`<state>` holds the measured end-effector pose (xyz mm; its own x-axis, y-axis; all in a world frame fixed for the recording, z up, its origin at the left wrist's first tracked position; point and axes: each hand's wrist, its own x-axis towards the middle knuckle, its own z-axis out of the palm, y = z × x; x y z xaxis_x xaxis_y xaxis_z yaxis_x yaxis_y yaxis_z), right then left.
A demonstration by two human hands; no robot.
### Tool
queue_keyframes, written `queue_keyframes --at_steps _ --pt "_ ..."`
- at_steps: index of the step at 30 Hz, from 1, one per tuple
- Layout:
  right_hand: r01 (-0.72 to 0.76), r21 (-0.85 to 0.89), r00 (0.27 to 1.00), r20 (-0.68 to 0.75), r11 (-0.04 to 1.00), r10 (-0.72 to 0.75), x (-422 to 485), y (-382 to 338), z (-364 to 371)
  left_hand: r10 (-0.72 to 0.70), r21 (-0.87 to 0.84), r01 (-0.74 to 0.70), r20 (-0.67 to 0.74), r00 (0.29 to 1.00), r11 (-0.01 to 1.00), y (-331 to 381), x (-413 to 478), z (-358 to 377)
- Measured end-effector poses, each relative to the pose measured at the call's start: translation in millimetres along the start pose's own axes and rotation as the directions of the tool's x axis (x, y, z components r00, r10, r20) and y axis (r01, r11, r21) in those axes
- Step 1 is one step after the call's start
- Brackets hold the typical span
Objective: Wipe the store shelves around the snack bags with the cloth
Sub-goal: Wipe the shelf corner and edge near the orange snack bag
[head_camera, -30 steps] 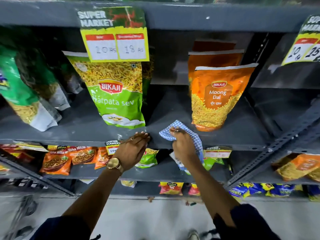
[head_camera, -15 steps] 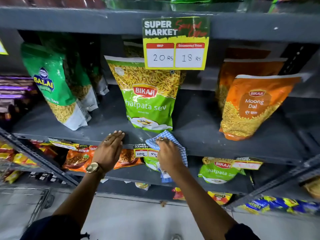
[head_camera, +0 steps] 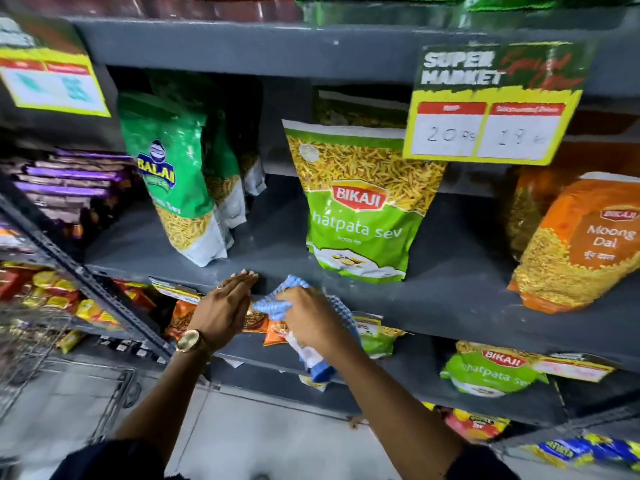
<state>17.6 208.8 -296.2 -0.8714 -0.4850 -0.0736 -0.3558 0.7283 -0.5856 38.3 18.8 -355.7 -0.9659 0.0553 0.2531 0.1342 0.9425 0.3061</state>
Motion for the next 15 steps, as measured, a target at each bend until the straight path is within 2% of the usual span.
queue_keyframes --at_steps 3,5,6,8,12,13,15 --pt "-0.117 0.0 0.985 -0.124 0.993 0.117 4.9 -5.8 3.4 0.041 -0.017 -0.041 -0.004 0.999 0.999 -21.8 -3.7 -16.2" --pt "-0.186 -0.041 0.946 -0.277 0.982 0.168 11.2 -12.5 10.8 0.072 0.004 -0.072 -0.013 0.997 0.997 -43.6 -8.7 -24.6" --pt "-0.221 -0.054 0.933 -0.303 0.974 0.195 17.6 -20.2 19.2 0.076 0.0 -0.076 -0.02 0.997 0.997 -56.9 -10.1 -29.2" --pt "-0.252 -0.074 0.934 -0.278 0.965 0.223 30.4 -39.1 37.9 0.061 -0.016 -0.061 -0.029 0.998 0.998 -84.3 -11.5 -36.1" --pt "-0.174 -0.068 0.957 -0.249 0.982 0.152 37.2 -73.3 62.2 0.036 -0.023 -0.036 -0.033 0.999 0.999 -134.0 -16.0 -46.8" --pt "-0.19 -0.034 0.959 -0.219 0.981 0.179 36.4 -78.0 61.8 0.04 -0.029 -0.041 -0.039 0.998 0.999 -145.2 -17.7 -49.5" --pt "-0.215 0.018 0.939 -0.271 0.976 0.212 38.8 -84.8 59.6 0.032 -0.014 -0.033 -0.057 0.998 0.999 -164.0 -19.2 -55.1"
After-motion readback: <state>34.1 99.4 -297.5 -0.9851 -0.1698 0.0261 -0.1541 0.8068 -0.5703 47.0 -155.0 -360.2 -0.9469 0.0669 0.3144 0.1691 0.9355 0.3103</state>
